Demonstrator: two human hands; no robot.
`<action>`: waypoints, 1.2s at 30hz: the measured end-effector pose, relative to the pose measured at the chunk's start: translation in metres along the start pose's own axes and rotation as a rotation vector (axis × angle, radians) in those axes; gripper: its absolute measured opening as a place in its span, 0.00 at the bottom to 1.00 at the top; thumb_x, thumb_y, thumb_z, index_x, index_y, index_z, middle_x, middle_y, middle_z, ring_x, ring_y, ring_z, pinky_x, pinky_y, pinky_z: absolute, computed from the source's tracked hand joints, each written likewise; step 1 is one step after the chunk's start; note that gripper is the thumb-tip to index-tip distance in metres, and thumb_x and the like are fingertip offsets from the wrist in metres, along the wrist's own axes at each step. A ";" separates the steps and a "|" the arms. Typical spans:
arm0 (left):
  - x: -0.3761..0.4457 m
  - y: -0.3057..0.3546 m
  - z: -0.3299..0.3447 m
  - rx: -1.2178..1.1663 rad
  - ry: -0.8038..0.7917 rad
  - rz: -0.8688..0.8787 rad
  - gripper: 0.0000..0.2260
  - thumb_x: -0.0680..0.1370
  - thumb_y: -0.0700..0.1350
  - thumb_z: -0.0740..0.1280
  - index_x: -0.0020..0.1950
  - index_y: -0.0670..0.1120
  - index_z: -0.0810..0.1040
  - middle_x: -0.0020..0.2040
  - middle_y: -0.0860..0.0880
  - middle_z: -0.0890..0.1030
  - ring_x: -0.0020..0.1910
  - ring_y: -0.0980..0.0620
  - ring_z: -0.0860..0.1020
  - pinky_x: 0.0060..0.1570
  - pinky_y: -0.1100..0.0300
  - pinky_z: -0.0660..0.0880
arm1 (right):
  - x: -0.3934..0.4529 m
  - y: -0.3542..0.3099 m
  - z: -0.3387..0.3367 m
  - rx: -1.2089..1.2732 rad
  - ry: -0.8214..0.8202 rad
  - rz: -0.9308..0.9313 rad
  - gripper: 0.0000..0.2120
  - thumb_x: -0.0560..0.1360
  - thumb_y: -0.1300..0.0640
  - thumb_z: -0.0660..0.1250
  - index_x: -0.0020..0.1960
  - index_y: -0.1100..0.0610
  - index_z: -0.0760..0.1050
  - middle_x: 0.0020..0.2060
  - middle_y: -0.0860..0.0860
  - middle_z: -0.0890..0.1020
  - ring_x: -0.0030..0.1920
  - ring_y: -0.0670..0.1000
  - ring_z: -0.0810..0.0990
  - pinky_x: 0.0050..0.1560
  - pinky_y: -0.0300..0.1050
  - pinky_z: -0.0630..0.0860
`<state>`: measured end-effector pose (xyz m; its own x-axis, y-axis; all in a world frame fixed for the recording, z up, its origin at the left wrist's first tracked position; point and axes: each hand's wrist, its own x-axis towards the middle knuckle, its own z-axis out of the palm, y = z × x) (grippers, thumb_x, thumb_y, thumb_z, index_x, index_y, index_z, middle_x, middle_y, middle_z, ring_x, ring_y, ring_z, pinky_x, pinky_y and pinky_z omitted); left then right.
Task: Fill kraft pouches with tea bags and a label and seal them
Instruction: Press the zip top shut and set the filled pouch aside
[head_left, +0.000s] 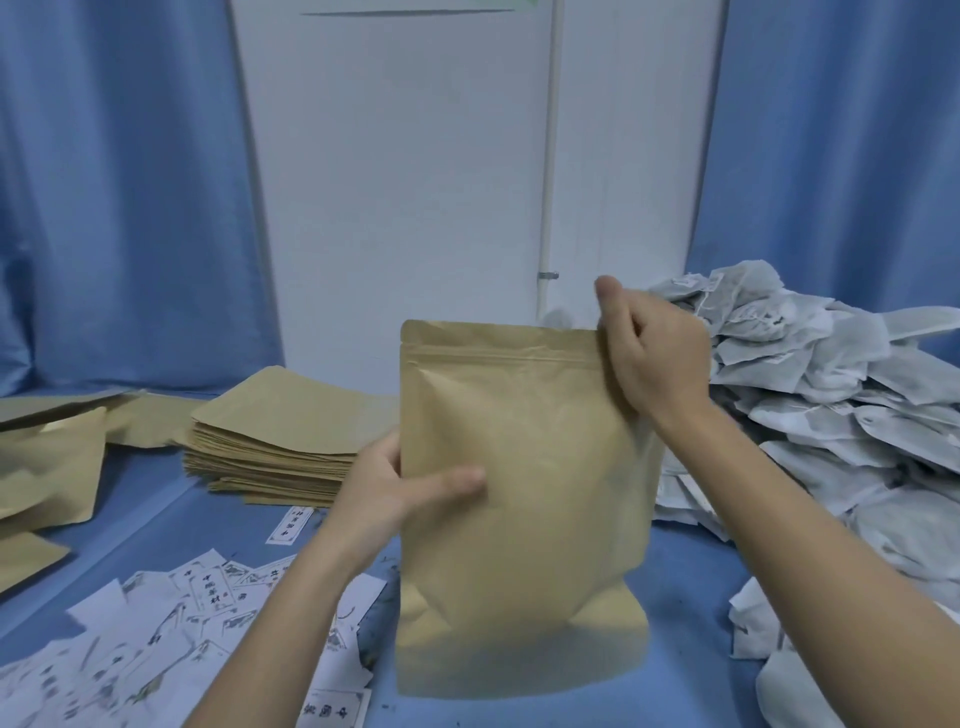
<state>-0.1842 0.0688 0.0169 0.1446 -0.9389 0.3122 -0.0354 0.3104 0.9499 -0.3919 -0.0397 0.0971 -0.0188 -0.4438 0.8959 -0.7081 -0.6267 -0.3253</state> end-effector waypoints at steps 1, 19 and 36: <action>-0.003 -0.007 -0.001 0.030 -0.042 -0.049 0.24 0.56 0.50 0.81 0.49 0.47 0.82 0.46 0.50 0.85 0.44 0.52 0.84 0.36 0.64 0.78 | -0.004 0.009 0.000 0.105 -0.006 0.077 0.25 0.76 0.35 0.50 0.35 0.54 0.71 0.32 0.46 0.75 0.36 0.47 0.72 0.36 0.40 0.62; -0.003 -0.021 -0.066 -0.836 -0.021 -0.169 0.18 0.75 0.53 0.62 0.57 0.45 0.82 0.55 0.44 0.82 0.51 0.44 0.82 0.48 0.52 0.80 | -0.099 -0.010 0.052 1.414 -0.589 1.039 0.17 0.74 0.60 0.66 0.61 0.64 0.73 0.45 0.58 0.83 0.39 0.53 0.83 0.38 0.47 0.81; 0.020 -0.046 -0.176 -0.777 0.541 -0.388 0.16 0.81 0.51 0.59 0.63 0.43 0.65 0.64 0.36 0.70 0.52 0.34 0.77 0.39 0.37 0.77 | -0.109 -0.220 0.266 0.674 -1.013 0.595 0.21 0.79 0.49 0.56 0.62 0.62 0.72 0.55 0.59 0.79 0.55 0.59 0.77 0.58 0.47 0.72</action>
<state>-0.0057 0.0617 -0.0223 0.4432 -0.8621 -0.2456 0.7322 0.1901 0.6540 -0.0462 -0.0241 -0.0092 0.5322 -0.8451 0.0496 -0.2883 -0.2360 -0.9280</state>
